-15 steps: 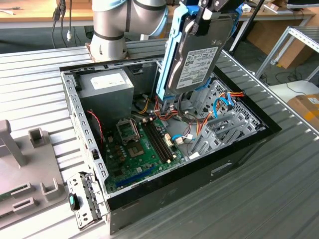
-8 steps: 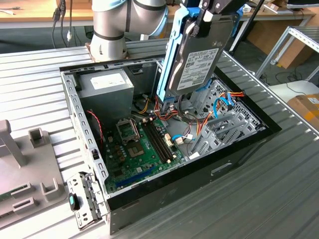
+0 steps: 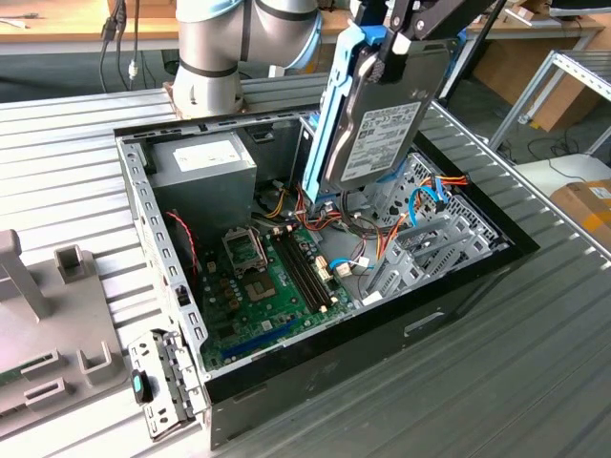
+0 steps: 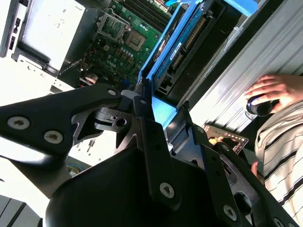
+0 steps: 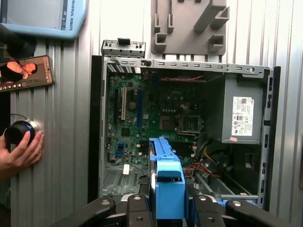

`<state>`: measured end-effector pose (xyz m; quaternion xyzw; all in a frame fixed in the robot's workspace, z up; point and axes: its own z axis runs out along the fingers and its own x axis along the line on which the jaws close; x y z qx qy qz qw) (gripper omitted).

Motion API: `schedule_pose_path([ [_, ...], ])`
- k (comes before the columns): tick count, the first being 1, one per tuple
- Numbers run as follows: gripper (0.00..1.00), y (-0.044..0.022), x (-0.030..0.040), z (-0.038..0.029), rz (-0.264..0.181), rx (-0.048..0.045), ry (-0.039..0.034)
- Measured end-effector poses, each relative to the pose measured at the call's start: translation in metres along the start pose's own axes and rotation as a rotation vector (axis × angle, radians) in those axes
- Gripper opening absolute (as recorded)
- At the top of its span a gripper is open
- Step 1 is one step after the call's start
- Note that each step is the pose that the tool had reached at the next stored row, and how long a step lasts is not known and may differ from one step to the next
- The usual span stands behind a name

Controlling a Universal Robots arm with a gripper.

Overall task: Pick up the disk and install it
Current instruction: 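Pick up the disk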

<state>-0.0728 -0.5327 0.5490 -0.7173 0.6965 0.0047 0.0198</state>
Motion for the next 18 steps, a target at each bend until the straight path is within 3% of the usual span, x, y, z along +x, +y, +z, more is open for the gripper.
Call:
schedule_pose_path([
  [5,0.36,0.0002,0.0056,0.0048,0.000,-0.0001,0.0002],
  [10,0.36,-0.0005,0.0058,0.0053,0.000,0.0000,-0.0001],
  [15,0.36,-0.0110,0.0061,0.0064,0.000,0.0000,0.0000],
  [18,0.36,-0.0117,0.0061,0.0063,0.000,-0.0001,0.0002],
])
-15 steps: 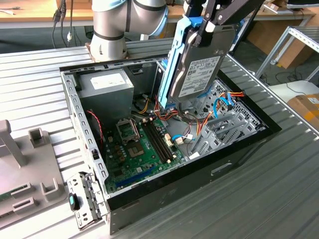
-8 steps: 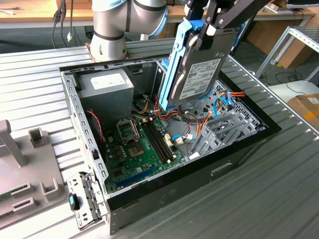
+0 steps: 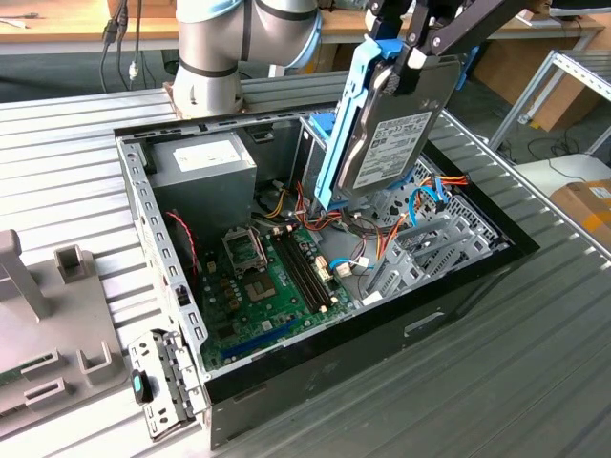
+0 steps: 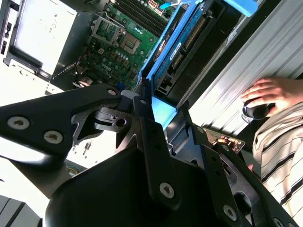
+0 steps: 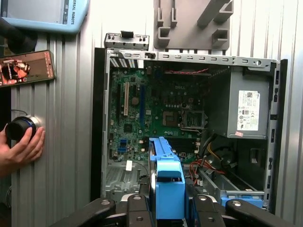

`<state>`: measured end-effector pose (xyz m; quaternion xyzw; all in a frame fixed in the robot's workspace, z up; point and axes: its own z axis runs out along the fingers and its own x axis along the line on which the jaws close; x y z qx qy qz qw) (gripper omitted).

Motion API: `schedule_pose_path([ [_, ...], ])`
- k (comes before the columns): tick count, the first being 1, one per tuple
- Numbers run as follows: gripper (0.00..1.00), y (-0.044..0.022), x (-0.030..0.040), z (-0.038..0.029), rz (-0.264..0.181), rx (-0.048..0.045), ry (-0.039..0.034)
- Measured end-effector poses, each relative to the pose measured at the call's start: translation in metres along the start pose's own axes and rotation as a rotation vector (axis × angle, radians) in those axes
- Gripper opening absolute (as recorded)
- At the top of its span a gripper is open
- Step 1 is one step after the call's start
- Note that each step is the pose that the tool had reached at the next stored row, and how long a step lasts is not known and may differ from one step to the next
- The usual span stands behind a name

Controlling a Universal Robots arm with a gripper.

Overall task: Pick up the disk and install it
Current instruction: 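Pick up the disk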

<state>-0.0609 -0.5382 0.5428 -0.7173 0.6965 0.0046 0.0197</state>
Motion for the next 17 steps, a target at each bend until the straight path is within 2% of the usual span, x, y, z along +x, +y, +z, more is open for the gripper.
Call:
schedule_pose_path([
  [10,0.36,-0.0003,0.0000,0.0000,0.000,0.0000,-0.0001],
  [17,0.36,-0.0020,0.0098,0.0003,0.000,0.0000,-0.0001],
])
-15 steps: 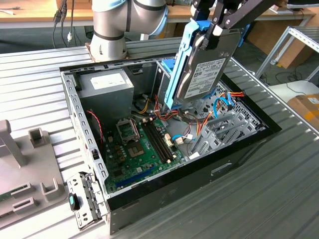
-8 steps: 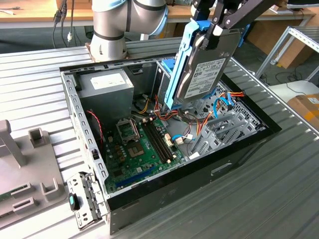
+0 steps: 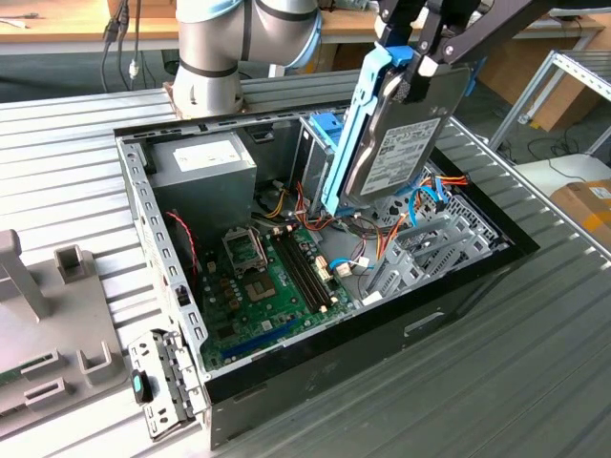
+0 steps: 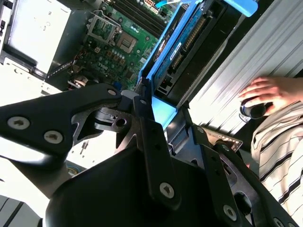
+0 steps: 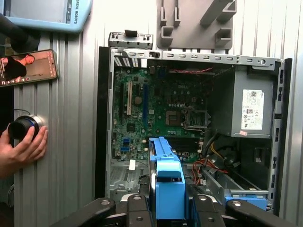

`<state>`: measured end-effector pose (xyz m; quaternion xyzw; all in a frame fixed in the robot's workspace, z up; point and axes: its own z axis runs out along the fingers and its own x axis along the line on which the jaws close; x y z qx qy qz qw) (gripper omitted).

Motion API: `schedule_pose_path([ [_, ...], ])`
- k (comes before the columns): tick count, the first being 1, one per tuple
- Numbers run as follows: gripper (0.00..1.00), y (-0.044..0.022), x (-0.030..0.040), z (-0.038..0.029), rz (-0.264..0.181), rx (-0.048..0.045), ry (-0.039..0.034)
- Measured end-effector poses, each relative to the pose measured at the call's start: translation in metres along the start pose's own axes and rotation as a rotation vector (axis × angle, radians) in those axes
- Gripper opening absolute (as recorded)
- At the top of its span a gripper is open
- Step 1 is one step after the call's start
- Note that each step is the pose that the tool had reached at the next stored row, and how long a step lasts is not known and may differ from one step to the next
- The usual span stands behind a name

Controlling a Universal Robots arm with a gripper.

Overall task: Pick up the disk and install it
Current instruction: 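Pick up the disk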

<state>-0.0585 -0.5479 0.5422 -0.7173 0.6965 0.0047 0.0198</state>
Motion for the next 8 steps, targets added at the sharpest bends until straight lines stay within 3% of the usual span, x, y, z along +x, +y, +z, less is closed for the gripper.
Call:
schedule_pose_path([
  [8,0.36,-0.0006,0.0034,0.0001,0.000,0.0000,0.0001],
])
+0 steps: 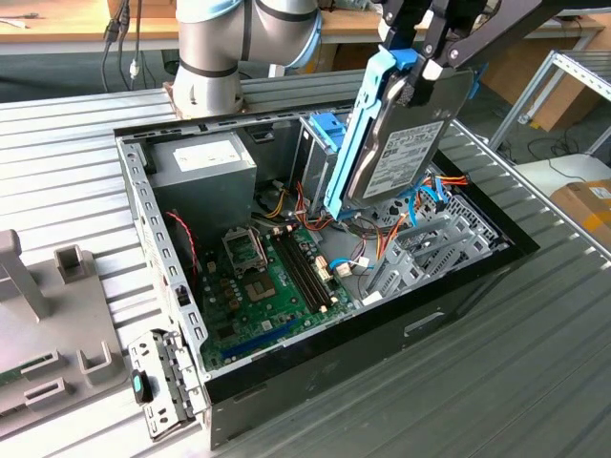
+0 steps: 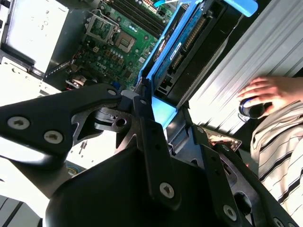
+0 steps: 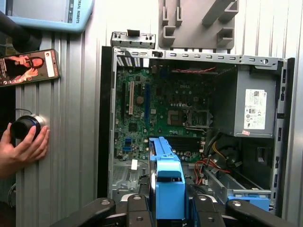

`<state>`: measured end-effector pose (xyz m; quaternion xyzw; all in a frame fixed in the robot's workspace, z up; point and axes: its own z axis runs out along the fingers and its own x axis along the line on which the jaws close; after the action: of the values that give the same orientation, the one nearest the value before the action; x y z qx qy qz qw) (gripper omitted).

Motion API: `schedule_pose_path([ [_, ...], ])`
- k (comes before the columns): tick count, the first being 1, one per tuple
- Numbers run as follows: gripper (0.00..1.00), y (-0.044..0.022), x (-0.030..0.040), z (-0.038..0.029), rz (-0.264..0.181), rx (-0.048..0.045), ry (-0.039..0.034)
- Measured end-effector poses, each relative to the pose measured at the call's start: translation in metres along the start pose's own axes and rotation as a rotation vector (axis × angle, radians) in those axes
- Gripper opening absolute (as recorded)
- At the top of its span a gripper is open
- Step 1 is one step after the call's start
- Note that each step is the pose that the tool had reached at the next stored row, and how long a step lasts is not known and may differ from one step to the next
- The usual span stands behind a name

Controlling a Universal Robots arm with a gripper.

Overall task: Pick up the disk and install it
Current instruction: 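Pick up the disk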

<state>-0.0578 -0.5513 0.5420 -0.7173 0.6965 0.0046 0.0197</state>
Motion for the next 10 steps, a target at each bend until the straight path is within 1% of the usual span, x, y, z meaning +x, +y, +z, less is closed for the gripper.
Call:
schedule_pose_path([
  [3,0.36,0.0000,0.0047,0.0000,0.000,0.0000,0.0000],
  [10,0.36,0.0000,0.0054,-0.0001,0.000,0.0000,0.0000],
])
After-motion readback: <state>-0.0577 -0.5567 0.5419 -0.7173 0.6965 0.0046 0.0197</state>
